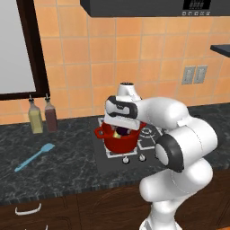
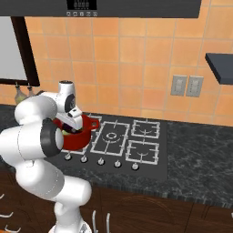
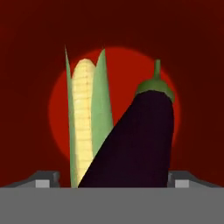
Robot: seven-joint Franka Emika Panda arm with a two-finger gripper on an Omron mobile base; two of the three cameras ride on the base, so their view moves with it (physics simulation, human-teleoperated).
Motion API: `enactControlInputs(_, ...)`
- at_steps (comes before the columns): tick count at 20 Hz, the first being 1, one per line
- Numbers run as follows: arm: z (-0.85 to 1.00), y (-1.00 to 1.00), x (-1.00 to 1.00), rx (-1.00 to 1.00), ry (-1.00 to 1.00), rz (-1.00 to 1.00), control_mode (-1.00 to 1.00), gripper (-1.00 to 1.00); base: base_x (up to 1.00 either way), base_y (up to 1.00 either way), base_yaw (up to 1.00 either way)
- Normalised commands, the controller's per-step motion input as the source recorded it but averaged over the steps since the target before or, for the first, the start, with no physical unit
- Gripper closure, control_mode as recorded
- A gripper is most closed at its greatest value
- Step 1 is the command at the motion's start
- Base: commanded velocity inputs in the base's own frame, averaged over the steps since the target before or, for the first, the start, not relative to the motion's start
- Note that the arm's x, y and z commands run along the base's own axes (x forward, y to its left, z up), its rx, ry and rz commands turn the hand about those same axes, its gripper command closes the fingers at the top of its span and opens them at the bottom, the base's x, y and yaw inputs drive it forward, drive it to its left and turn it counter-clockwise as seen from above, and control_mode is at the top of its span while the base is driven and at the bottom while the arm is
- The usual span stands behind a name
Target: Put the eggplant and corn in the pot. Retrieve the spatula and lightly stir the vegetables in the pot.
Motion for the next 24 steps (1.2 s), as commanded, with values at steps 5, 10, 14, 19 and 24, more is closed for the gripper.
enactControlInputs(5,0.39,0.0,-0.53,0.0,-0.03,0.0,-1.0,-1.0,0.0,0.0,0.0)
enactControlInputs(10,0.81,0.23,-0.41,-0.01,0.0,0.0,-1.0,-1.0,0.0,0.0,0.0)
enactControlInputs(14,0.47,0.55,-0.64,0.0,0.0,0.02,-1.0,-1.0,0.0,0.0,0.0)
enactControlInputs(19,0.15,0.67,-0.77,0.0,0.0,0.06,-1.0,-1.0,0.0,0.0,0.0)
enactControlInputs(24,0.02,0.62,-0.57,-0.09,0.0,0.05,-1.0,-1.0,0.0,0.0,0.0)
